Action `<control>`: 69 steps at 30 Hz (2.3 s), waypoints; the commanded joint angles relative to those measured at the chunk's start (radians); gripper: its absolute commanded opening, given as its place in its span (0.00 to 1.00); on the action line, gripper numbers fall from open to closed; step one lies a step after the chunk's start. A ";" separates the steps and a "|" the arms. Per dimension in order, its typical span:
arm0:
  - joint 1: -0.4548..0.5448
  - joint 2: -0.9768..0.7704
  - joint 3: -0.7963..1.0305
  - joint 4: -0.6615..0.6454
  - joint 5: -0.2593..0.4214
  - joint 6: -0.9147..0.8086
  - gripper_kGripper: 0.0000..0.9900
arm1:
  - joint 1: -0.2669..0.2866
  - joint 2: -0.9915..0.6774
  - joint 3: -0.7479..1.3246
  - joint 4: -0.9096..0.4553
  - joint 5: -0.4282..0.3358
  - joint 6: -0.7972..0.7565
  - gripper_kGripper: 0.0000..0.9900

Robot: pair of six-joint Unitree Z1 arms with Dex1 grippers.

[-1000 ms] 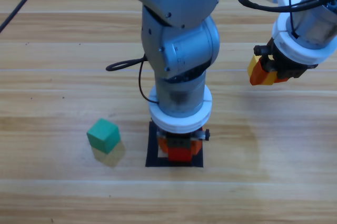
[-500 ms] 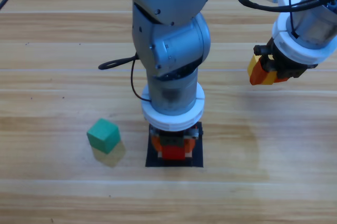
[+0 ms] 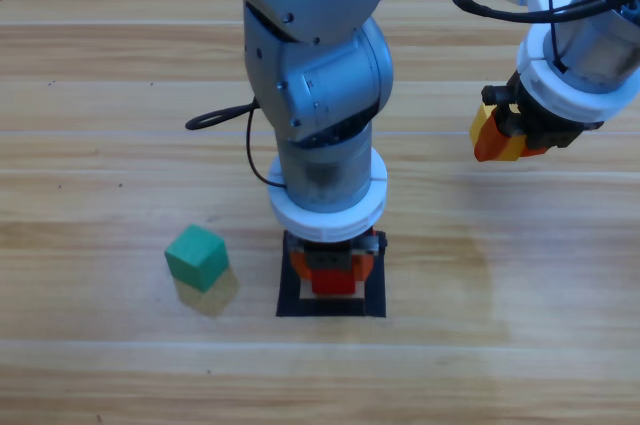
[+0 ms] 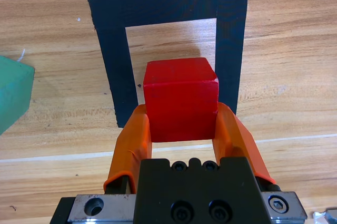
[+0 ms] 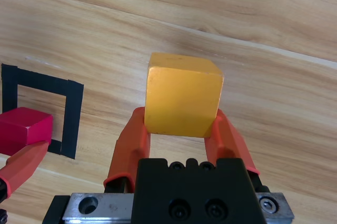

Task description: Stack the blocks in the rectangular block: red at the bottom, yellow in the middle, green on top

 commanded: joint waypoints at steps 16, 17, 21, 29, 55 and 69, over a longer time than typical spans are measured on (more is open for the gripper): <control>0.018 0.005 0.043 -0.024 0.010 -0.004 0.04 | -0.023 0.039 0.014 -0.027 -0.012 0.011 0.18; 0.018 0.005 0.041 -0.026 0.010 -0.004 0.04 | -0.023 0.041 0.014 -0.027 -0.012 0.011 0.18; 0.018 0.008 0.041 -0.033 0.010 -0.004 0.06 | -0.024 0.041 0.014 -0.027 -0.012 0.011 0.18; 0.018 0.022 0.044 -0.038 0.016 -0.004 0.06 | -0.023 0.041 0.014 -0.027 -0.012 0.011 0.18; 0.018 0.048 0.030 -0.049 0.024 -0.009 0.49 | -0.023 0.041 0.017 -0.027 -0.014 0.011 0.18; 0.018 -0.018 -0.035 -0.004 0.053 -0.023 1.00 | 0.023 0.007 0.029 0.006 -0.017 0.011 0.18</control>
